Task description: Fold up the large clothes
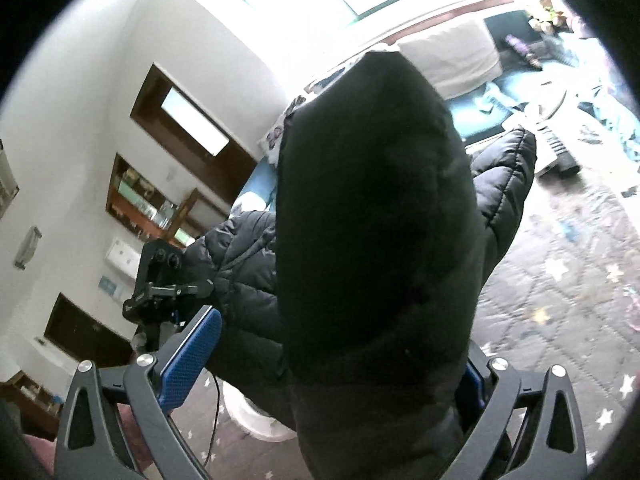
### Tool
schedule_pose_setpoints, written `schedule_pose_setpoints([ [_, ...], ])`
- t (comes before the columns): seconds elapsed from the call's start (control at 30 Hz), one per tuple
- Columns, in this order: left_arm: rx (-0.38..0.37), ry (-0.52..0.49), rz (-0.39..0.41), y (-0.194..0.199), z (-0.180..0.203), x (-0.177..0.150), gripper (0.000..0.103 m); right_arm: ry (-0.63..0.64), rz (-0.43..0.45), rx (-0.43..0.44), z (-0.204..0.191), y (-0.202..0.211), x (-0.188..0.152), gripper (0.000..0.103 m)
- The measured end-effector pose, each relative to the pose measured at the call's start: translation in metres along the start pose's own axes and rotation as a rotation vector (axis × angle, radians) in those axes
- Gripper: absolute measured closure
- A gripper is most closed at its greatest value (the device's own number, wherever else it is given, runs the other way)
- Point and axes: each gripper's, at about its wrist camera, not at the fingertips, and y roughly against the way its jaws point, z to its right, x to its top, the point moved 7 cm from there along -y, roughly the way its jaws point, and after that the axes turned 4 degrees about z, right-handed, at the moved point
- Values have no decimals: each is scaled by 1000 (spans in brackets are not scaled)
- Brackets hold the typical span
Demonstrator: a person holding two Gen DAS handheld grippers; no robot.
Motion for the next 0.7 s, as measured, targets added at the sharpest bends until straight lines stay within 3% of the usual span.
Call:
schedule_pose_setpoints([
  [0.2,130,-24,-36,-39,10,-14,7,-11,-17,-110,36,-2,-12,0],
  [0.37,224,85,-74,-37,-39,-29,7,-61,-51,-294,77,-5,-29,0],
  [0.53,149,231,-51,-35,-106,-37,5,-168,-79,-362,111,-13,-48,0],
  [0.6,107,291,-44,-32,-116,-44,5,-198,-78,-343,116,-12,-51,0],
  [0.7,93,305,0,-8,-126,-33,5,-188,-68,-353,116,0,-43,0],
])
